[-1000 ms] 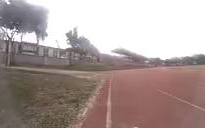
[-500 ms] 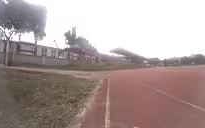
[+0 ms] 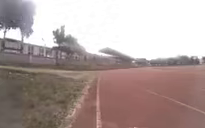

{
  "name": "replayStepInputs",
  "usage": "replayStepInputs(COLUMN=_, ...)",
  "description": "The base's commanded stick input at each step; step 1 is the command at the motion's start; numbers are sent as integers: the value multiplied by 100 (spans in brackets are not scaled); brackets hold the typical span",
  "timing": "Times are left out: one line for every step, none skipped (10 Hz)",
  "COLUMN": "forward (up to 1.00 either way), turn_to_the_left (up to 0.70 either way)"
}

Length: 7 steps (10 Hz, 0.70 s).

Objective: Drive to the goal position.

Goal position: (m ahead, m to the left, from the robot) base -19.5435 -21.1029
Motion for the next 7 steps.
replayStepInputs(forward=0, turn_to_the_left=-70)
replayStepInputs(forward=0, turn_to_the_left=-70)
replayStepInputs(forward=0, turn_to_the_left=-70)
replayStepInputs(forward=0, turn_to_the_left=-70)
replayStepInputs(forward=0, turn_to_the_left=-70)
replayStepInputs(forward=0, turn_to_the_left=-70)
replayStepInputs(forward=0, turn_to_the_left=-70)
